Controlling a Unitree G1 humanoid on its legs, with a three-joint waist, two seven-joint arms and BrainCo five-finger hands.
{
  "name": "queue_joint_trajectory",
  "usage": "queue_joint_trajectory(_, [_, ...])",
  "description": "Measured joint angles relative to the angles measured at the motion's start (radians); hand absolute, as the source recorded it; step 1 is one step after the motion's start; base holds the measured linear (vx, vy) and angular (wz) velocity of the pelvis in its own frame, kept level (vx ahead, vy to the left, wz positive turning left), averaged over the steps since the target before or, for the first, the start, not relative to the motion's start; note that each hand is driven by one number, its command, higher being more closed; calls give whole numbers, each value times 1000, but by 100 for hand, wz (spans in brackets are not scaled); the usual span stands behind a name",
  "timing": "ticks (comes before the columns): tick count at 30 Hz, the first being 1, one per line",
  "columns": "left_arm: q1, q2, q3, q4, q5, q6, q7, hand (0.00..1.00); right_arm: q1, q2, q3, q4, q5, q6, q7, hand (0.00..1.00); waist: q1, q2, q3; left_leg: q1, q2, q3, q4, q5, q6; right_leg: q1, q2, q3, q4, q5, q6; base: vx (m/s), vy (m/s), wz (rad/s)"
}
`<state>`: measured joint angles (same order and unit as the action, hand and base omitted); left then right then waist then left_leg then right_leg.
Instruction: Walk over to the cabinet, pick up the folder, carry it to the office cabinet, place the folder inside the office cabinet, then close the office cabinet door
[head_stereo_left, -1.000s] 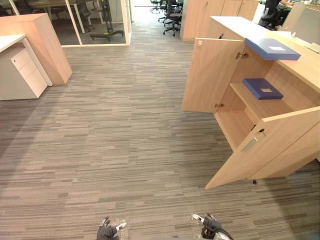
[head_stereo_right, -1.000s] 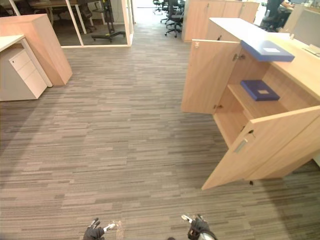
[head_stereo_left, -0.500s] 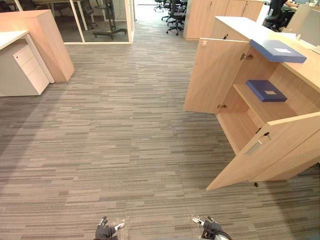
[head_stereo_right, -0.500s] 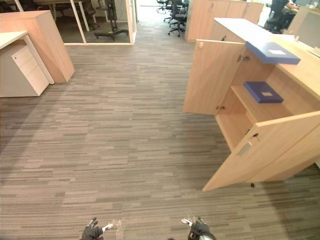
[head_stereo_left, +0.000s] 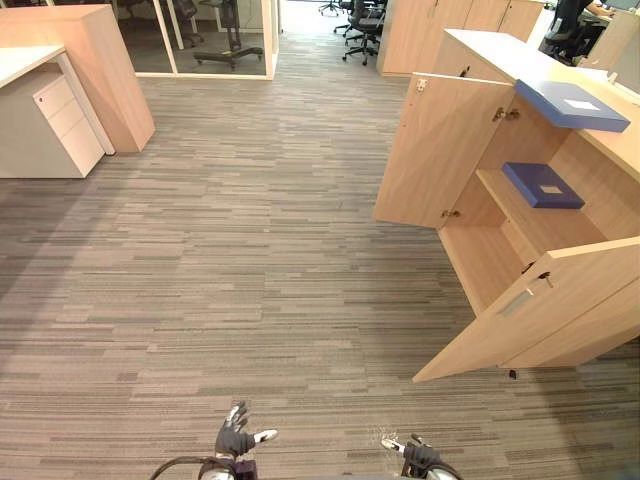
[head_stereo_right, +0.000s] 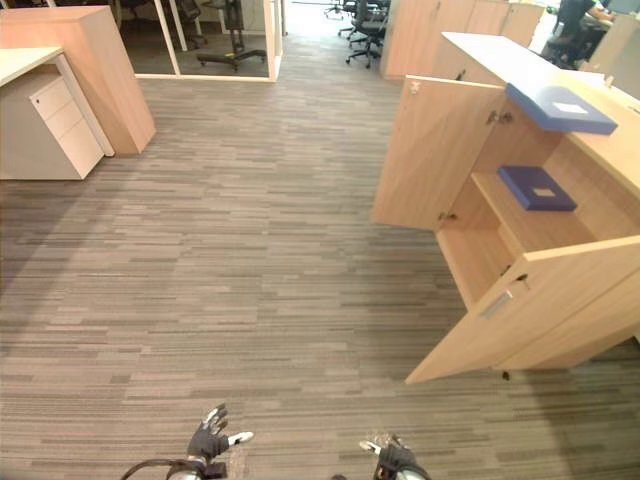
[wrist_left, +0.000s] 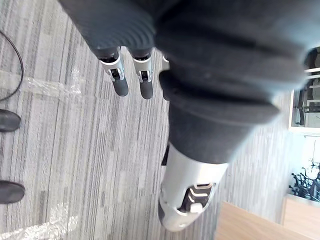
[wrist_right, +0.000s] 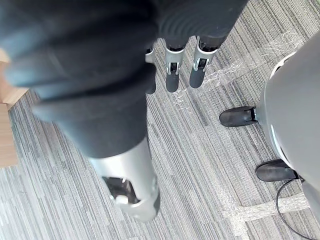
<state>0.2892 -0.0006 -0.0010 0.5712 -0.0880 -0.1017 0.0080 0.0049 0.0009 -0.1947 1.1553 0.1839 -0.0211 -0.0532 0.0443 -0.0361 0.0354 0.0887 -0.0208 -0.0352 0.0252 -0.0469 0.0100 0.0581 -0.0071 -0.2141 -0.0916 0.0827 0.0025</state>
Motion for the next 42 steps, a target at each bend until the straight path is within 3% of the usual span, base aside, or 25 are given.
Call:
queue_joint_trajectory(3, [43, -21, -16, -141, -1, 21, -41, 0, 19, 16, 1, -53, -13, 12, 9, 0, 4, 1, 10, -15, 6, -2, 70, -43, -2, 25, 0, -31, 1, -35, -4, 43, -1, 10])
queue_joint_trajectory(4, [54, -29, -12, -183, -4, 26, -49, 0, 28, 21, 3, -70, -13, 15, 12, 0, 4, 4, 10, -42, 15, -1, 149, -90, -9, 34, -1, -72, 4, -43, -8, 47, 0, -5])
queue_joint_trajectory(6, [72, -35, 18, -274, -22, 31, -57, 0, 33, 26, 41, -95, -21, 20, 24, 0, 19, 12, 19, -147, 60, 30, 420, -190, -68, 49, 22, -109, 29, -74, -23, 76, 6, -2])
queue_joint_trajectory(8, [82, -45, 36, -333, -35, 36, -58, 0, 30, 22, 60, -104, -31, 23, 25, 0, 22, 21, 44, -248, 80, 49, 694, -163, -88, 78, 24, -107, 57, -103, -31, 82, -2, 0])
queue_joint_trajectory(9, [101, -57, 52, -368, -44, 36, -57, 0, 23, 17, 70, -104, -39, 26, 24, 0, 31, 19, 52, -318, 97, 65, 824, -183, -63, 88, 17, -100, 85, -127, -32, 116, 13, -10])
queue_joint_trajectory(10, [110, -59, 59, -379, -44, 36, -57, 0, 21, 19, 70, -104, -45, 30, 24, 0, 32, 19, 53, -341, 108, 76, 852, -194, -54, 90, 8, -99, 100, -139, -30, 143, 42, -11])
queue_joint_trajectory(12, [143, -67, 79, -385, -44, 36, -56, 0, 19, 20, 70, -104, -47, 39, 24, 0, 35, 16, 54, -389, 122, 82, 815, -206, -48, 96, -25, -89, 115, -159, -13, 165, 88, -15])
queue_joint_trajectory(15, [195, -88, 133, -359, -43, 35, -52, 0, 18, 21, 71, -103, -47, 40, 22, 0, 51, 9, 58, -401, 145, 65, 546, -183, -62, 104, -80, -55, 117, -174, 18, 253, 212, -26])
queue_joint_trajectory(16, [198, -90, 147, -329, -43, 35, -41, 0, 18, 22, 79, -103, -47, 40, 18, 0, 55, 9, 58, -400, 152, 53, 438, -153, -63, 107, -103, -51, 125, -171, 53, 284, 224, -18])
queue_joint_trajectory(18, [196, -93, 162, -285, -42, 34, -27, 0, 14, 25, 73, -102, -47, 38, 13, 0, 58, 30, 60, -355, 174, 58, 255, -4, -78, 126, -130, -53, 130, -188, 99, 456, 405, -17])
queue_joint_trajectory(19, [180, -84, 181, -241, -40, 35, -18, 0, 14, 36, 59, -96, -47, 38, 8, 0, 58, 12, 64, -330, 153, 101, 238, 96, -88, 140, -163, -54, 130, -191, 134, 527, 510, -22])
queue_joint_trajectory(22, [119, -71, 213, -177, -40, 33, 25, 0, -7, 67, 57, -101, -45, 34, 7, 0, 71, 1, 38, -330, 101, 165, 267, 27, -39, 107, -241, -56, 130, -99, 169, 326, 346, -37])
queue_joint_trajectory(24, [101, -67, 188, -169, -40, 31, 37, 0, -12, 59, 10, -96, -45, 30, 6, 0, 67, 0, 14, -308, 37, 206, 253, -5, -2, 97, -316, -59, 144, -80, 167, 268, 324, -36])
queue_joint_trajectory(25, [97, -65, 168, -166, -39, 30, 40, 0, -12, 50, -21, -85, -47, 31, 6, 0, 73, 11, 11, -261, -12, 231, 221, -17, 17, 97, -377, -56, 200, -79, 166, 254, 373, -30])
queue_joint_trajectory(26, [95, -64, 150, -149, -36, 24, 41, 0, -2, 24, -42, -69, -48, 34, 6, 0, 69, 32, -3, -204, -58, 246, 177, -21, 27, 63, -432, -58, 303, -79, 163, 285, 453, -26])
queue_joint_trajectory(27, [92, -64, 135, -132, -32, 19, 41, 0, 5, 7, -54, -59, -49, 39, 6, 0, 62, 51, -15, -171, -83, 250, 150, -22, 36, 29, -473, -72, 410, -81, 125, 226, 367, -9])
queue_joint_trajectory(28, [89, -63, 129, -122, -30, 17, 40, 0, 10, -2, -56, -59, -49, 40, 6, 0, 54, 63, -21, -152, -93, 253, 135, -22, 41, 5, -503, -94, 498, -89, 71, 210, 303, 9])
queue_joint_trajectory(29, [81, -62, 124, -106, -29, 13, 40, 0, 3, -8, -57, -65, -49, 40, 6, 0, 43, 63, -20, -117, -114, 248, 112, -21, 44, -53, -553, -157, 675, -112, -34, 213, 248, 16])
queue_joint_trajectory(30, [78, -61, 105, -98, -20, 11, 37, 0, -5, -1, -56, -64, -48, 39, 5, 0, 31, 70, -7, -69, -114, 240, 92, -22, 45, -93, -545, -206, 804, -146, -36, 202, 202, 13])
queue_joint_trajectory(33, [80, -55, 31, -100, -18, 18, 16, 0, -13, 19, -48, -90, -47, 30, 4, 0, 27, 62, 30, -11, -98, 237, 79, -39, 69, -171, -467, -257, 903, -256, 4, 150, 70, -5])
queue_joint_trajectory(35, [80, -53, 1, -113, -18, 25, -6, 0, -13, 31, -45, -124, -47, 25, 4, 0, 24, 49, 64, 24, -85, 247, 88, -64, 69, -210, -425, -311, 909, -294, 15, 63, -36, -19])
queue_joint_trajectory(40, [79, -53, -6, -162, 2, 37, -45, 0, -12, 45, -38, -161, -46, 17, 4, 0, 14, 30, 89, 47, -35, 262, 165, -166, 52, -266, -360, -457, 770, -297, 20, 42, -160, -12])
queue_joint_trajectory(42, [84, -53, -5, -208, 15, 45, -59, 0, -11, 45, -38, -164, -46, 19, 4, 0, 7, 24, 90, 52, -17, 244, 193, -206, 31, -248, -357, -469, 641, -270, -21, 226, -285, 17])
